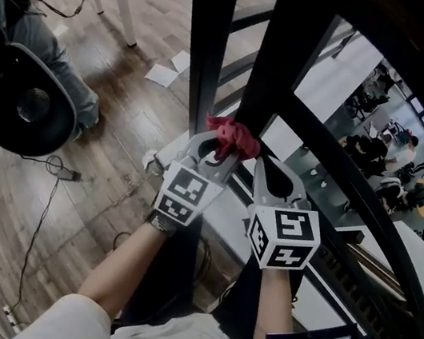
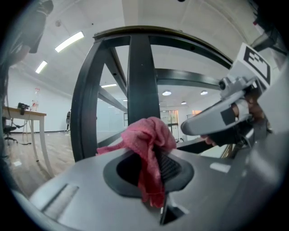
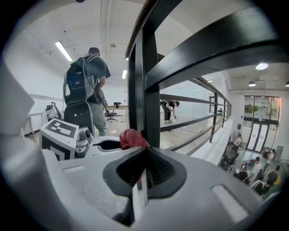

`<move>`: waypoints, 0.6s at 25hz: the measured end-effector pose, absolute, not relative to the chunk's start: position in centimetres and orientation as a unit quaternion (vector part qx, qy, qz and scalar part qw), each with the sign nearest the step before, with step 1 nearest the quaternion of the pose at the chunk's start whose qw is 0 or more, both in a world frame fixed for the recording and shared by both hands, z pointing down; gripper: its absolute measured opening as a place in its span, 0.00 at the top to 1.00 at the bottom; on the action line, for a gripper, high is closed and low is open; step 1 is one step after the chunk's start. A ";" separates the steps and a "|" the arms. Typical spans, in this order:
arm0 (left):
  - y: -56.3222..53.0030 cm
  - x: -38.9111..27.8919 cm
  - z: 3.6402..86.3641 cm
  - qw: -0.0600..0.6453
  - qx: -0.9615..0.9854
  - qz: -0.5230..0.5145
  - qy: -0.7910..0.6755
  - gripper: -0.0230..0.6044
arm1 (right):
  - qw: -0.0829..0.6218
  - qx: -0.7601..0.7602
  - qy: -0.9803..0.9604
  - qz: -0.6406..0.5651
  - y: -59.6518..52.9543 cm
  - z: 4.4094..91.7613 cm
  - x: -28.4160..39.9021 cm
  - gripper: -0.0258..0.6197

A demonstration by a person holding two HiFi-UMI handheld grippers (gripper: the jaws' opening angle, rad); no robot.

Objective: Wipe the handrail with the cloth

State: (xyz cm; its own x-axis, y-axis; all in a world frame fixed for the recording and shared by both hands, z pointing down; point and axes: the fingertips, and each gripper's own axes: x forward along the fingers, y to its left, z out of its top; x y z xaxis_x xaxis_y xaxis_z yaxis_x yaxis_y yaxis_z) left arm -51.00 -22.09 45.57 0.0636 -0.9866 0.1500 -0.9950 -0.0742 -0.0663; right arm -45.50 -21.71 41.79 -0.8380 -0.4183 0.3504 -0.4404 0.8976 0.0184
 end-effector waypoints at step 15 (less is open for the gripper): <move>-23.0 -49.4 31.3 -0.114 0.723 0.021 -0.681 0.84 | 0.091 0.212 -0.973 -0.012 -20.2 32.1 -43.5 0.96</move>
